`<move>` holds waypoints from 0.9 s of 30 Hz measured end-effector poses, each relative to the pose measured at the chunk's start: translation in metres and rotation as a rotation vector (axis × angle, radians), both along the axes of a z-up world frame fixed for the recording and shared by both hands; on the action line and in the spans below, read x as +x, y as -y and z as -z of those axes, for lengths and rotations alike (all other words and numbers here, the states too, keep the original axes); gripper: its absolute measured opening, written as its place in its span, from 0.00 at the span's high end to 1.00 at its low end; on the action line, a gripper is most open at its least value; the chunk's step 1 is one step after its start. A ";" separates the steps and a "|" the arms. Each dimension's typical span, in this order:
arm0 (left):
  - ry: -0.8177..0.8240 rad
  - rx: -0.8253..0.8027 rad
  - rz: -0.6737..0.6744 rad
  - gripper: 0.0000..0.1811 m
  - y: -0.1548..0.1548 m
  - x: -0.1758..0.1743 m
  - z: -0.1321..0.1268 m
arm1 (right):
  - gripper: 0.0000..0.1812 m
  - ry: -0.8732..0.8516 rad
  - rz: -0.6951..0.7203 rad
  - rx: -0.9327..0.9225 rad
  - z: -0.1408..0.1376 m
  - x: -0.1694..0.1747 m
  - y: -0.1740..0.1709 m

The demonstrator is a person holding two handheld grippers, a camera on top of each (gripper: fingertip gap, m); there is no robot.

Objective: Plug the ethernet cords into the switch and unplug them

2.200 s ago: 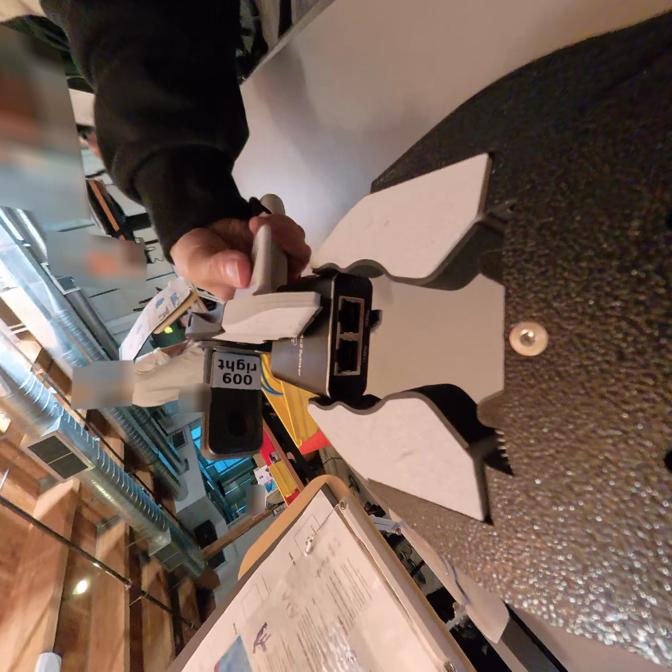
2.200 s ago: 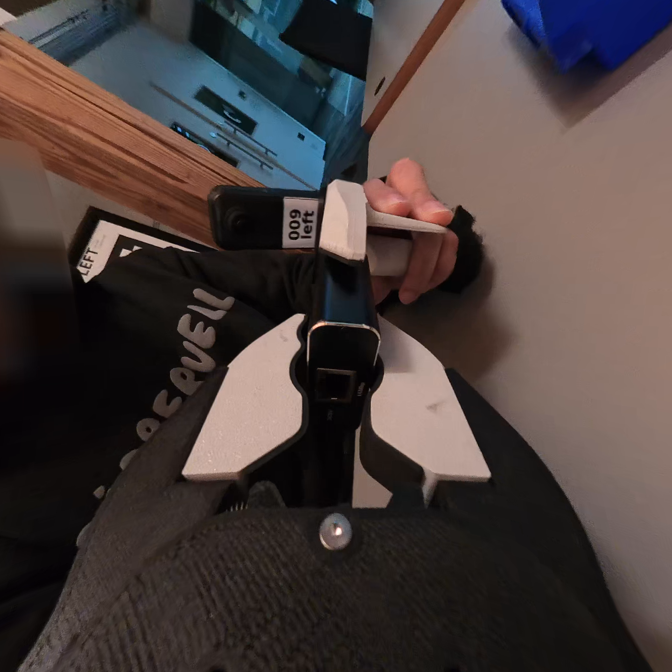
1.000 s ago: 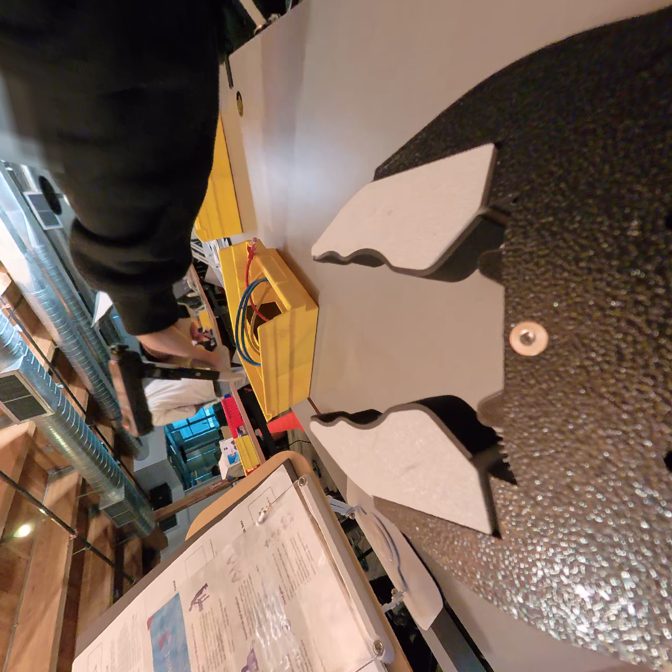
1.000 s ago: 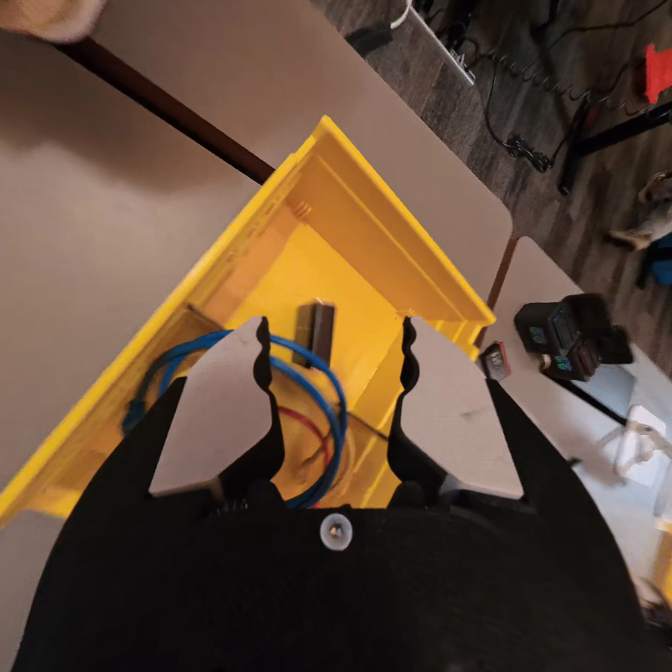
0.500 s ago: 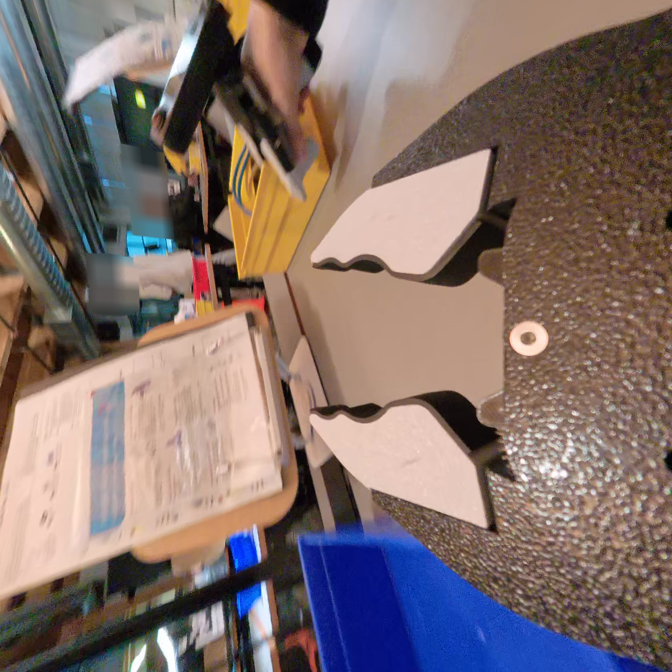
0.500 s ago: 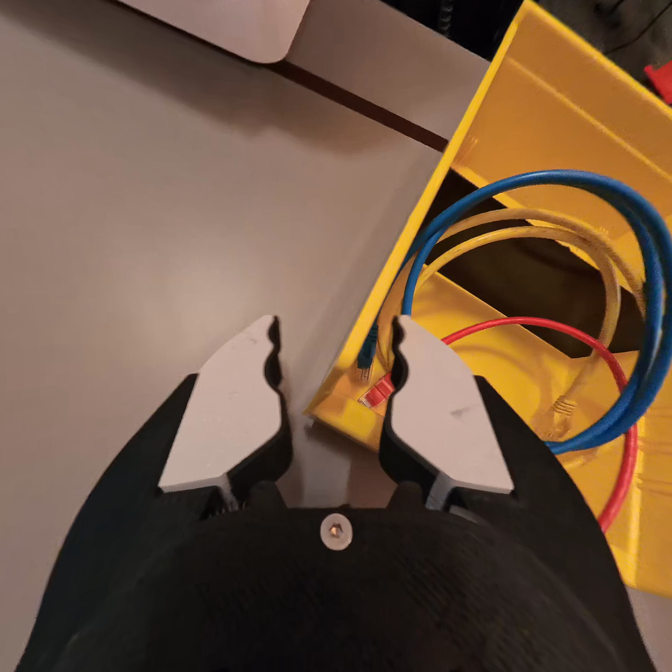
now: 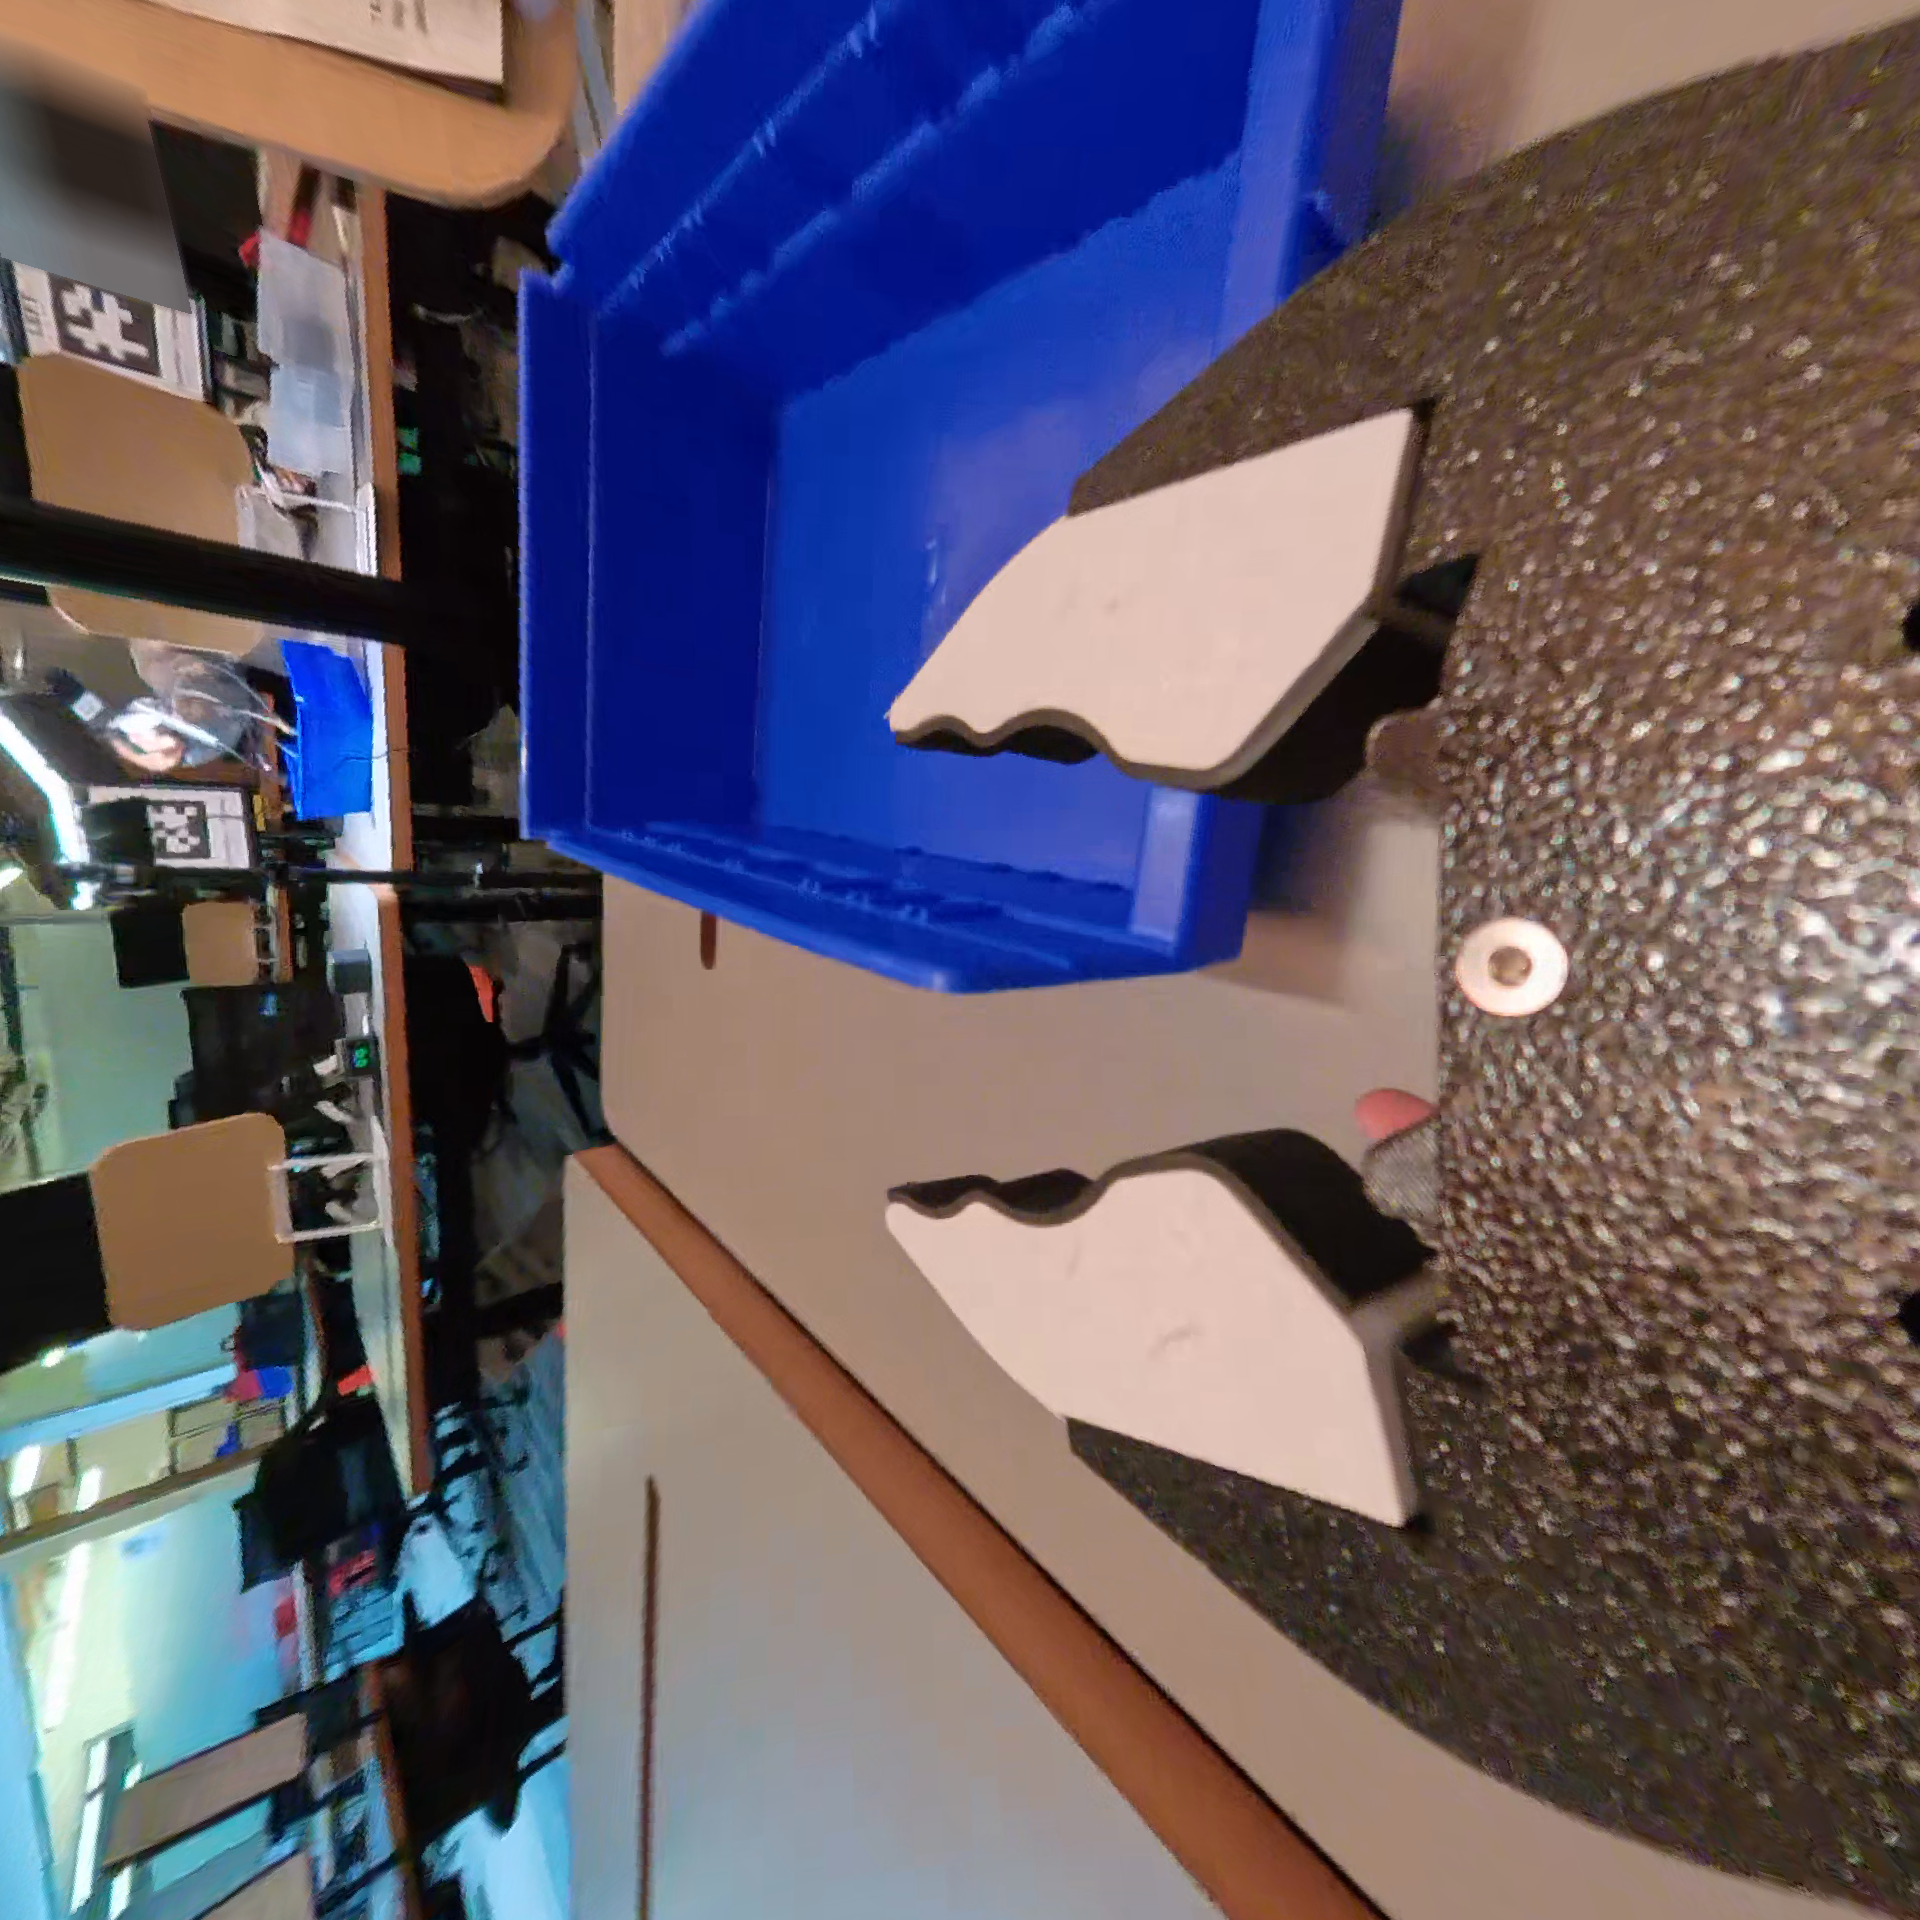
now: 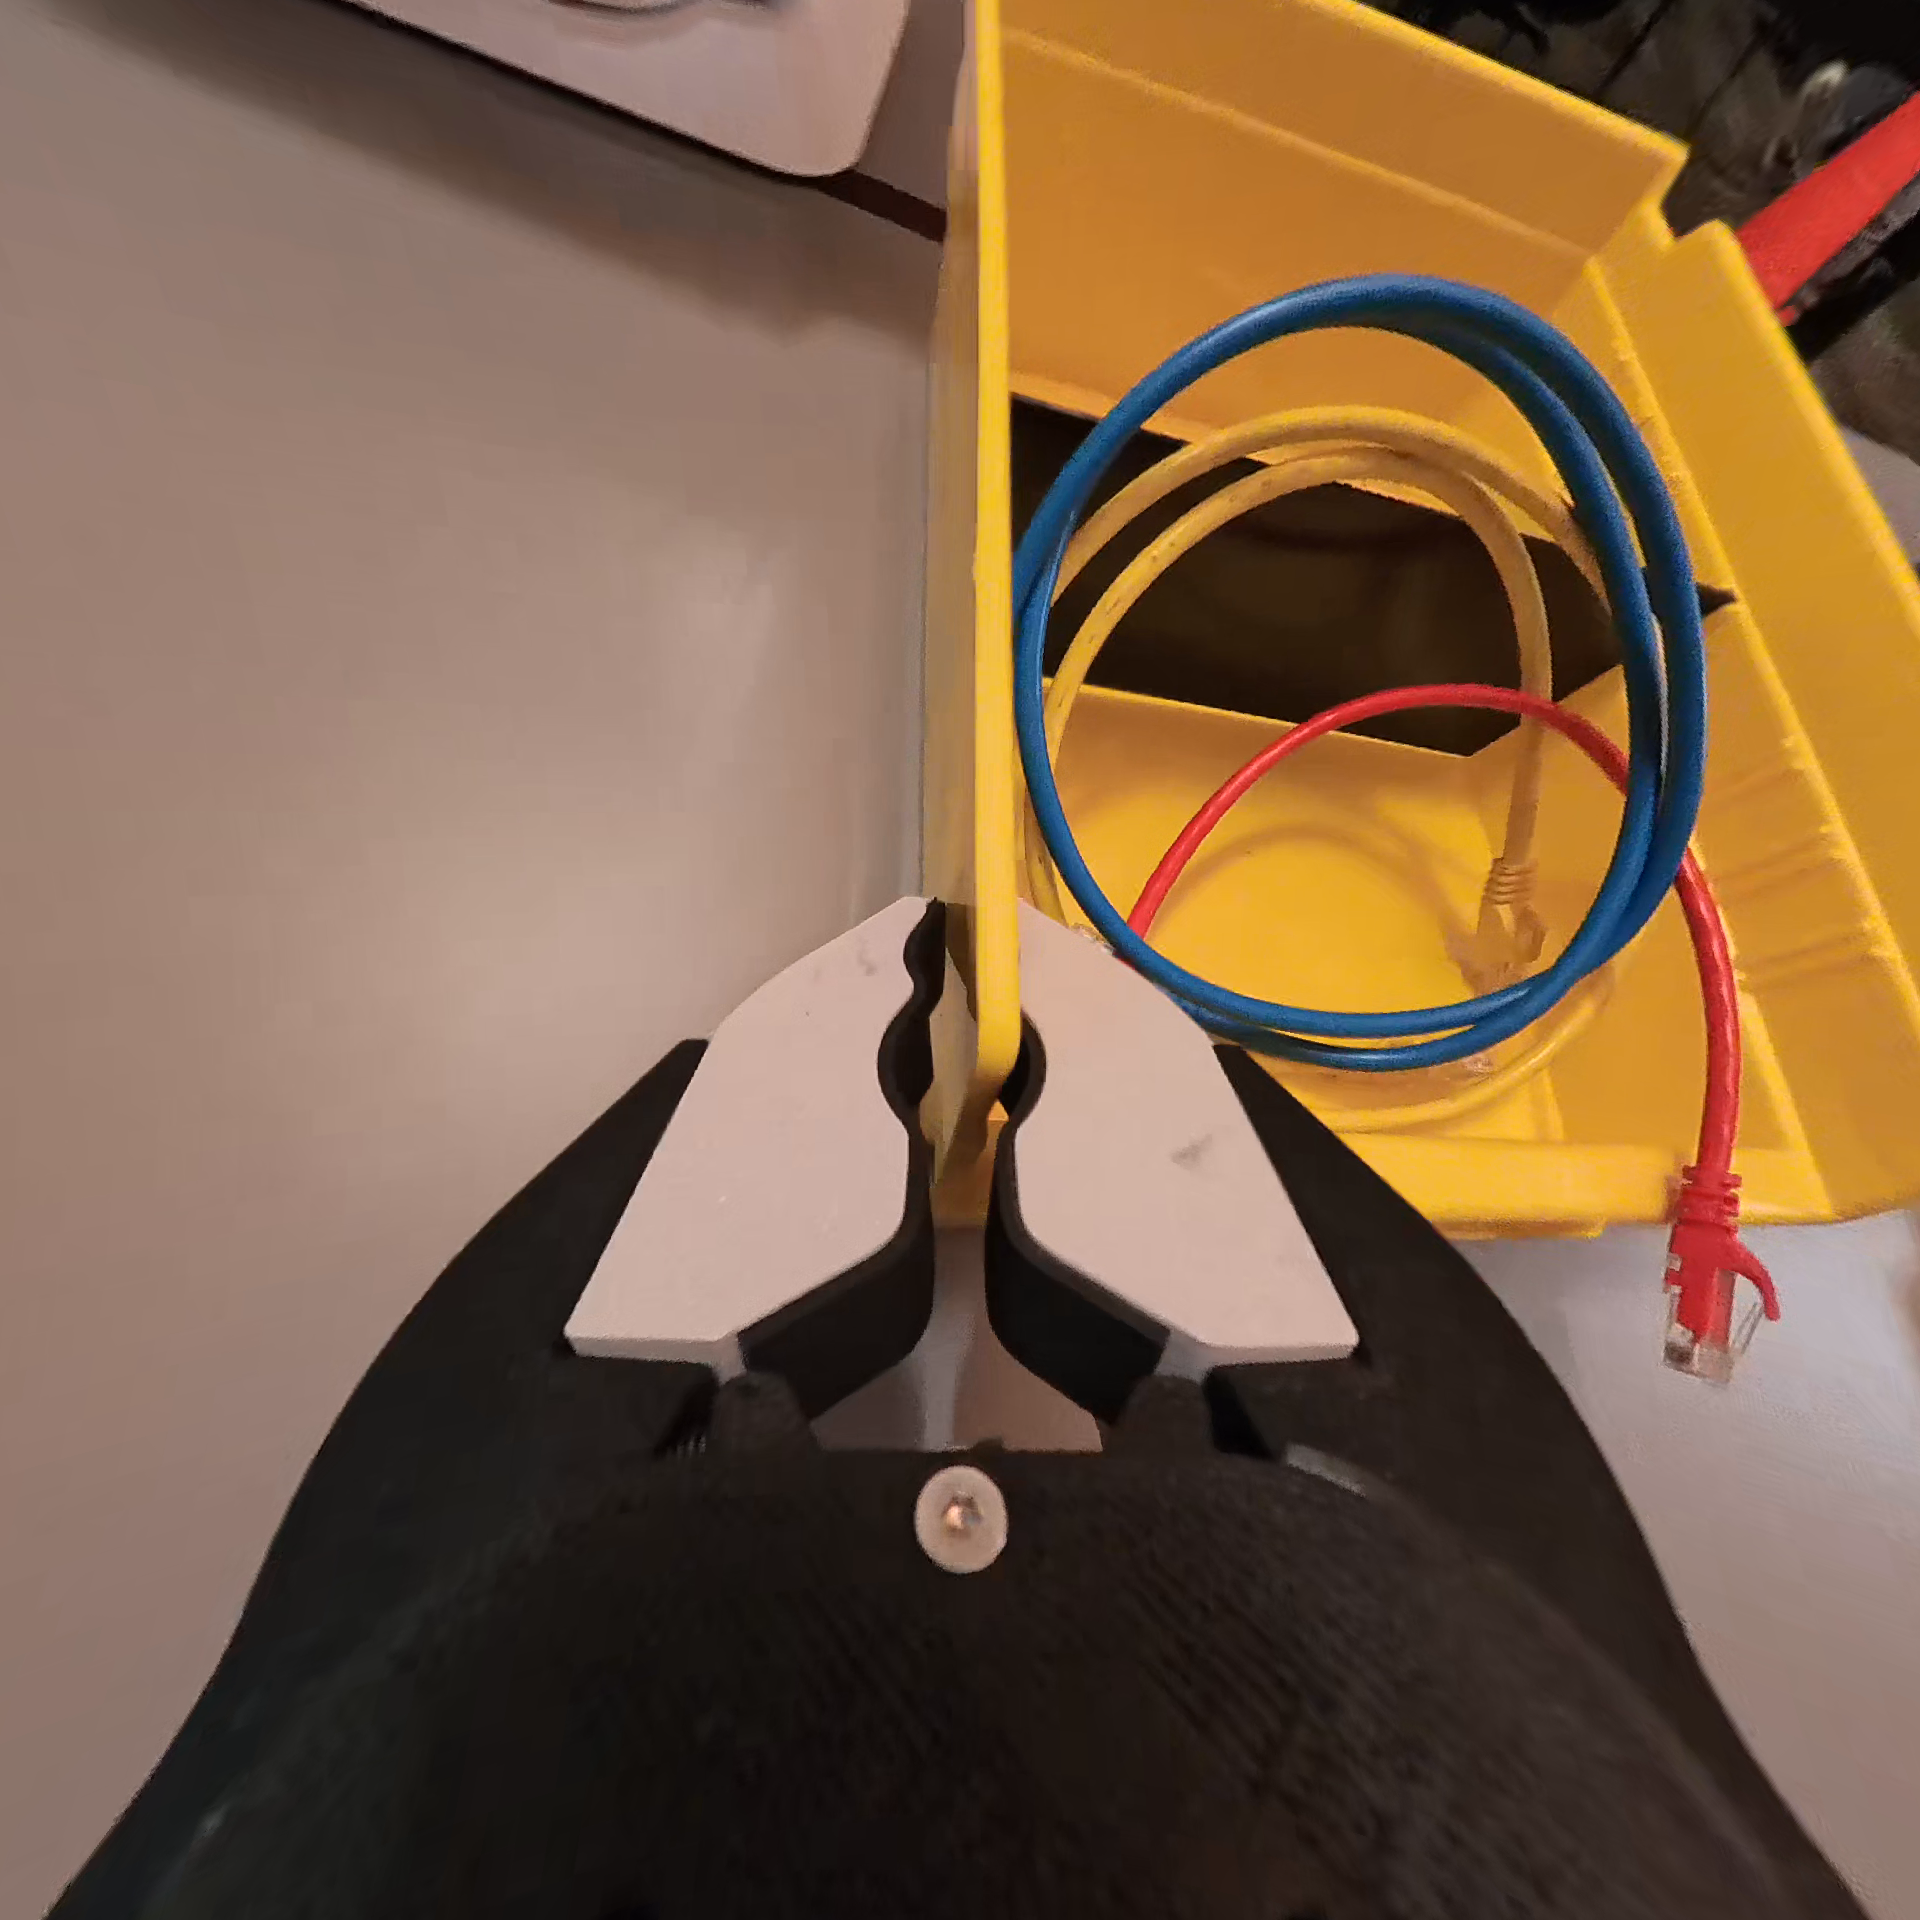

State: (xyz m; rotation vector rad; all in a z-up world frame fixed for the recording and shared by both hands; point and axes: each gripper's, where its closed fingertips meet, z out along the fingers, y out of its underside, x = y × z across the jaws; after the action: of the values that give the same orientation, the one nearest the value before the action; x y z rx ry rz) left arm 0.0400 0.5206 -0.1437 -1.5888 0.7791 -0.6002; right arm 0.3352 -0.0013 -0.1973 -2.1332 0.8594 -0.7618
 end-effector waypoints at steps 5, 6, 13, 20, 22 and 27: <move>0.054 -0.120 0.071 0.59 -0.008 0.006 0.016 | 0.97 -0.015 -0.056 0.008 0.000 -0.078 -0.012; 0.060 -0.127 0.081 0.60 -0.009 0.007 0.018 | 0.97 -0.014 -0.076 0.004 -0.001 -0.096 -0.016; -0.040 -0.081 0.195 0.67 -0.011 0.026 0.021 | 0.96 0.050 -0.319 -0.053 -0.002 -0.210 -0.068; -0.146 -0.216 0.273 0.98 -0.019 0.043 0.032 | 0.96 0.059 -0.468 0.049 -0.008 -0.262 -0.131; -0.134 -0.232 0.252 0.98 -0.019 0.038 0.032 | 0.94 0.039 -0.500 0.116 -0.011 -0.274 -0.153; -0.020 -0.283 0.141 0.99 -0.018 0.006 0.020 | 0.87 -0.011 -0.598 0.210 -0.017 -0.297 -0.207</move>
State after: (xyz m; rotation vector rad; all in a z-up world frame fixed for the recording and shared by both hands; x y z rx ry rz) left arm 0.0459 0.5383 -0.1640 -1.8091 0.8548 -0.8259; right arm 0.0379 0.2054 -0.1801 -2.0428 0.2544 -0.3325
